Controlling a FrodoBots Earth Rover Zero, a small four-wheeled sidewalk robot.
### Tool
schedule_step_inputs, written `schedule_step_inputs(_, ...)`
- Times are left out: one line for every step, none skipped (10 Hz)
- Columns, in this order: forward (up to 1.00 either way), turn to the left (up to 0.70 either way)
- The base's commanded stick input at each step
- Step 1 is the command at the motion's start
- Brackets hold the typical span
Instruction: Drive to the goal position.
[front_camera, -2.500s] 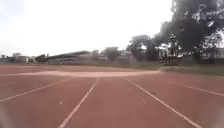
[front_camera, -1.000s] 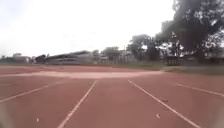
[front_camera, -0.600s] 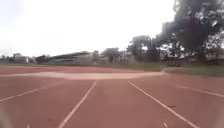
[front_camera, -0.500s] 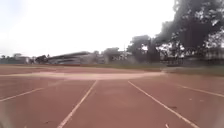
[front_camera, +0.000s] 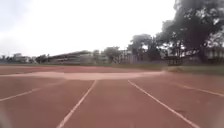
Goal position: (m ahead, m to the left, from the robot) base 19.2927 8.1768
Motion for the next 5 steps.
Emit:
schedule_step_inputs(0.45, 0.0)
schedule_step_inputs(0.45, 0.0)
schedule_step_inputs(0.45, 0.0)
schedule_step_inputs(0.45, 0.0)
schedule_step_inputs(0.45, 0.0)
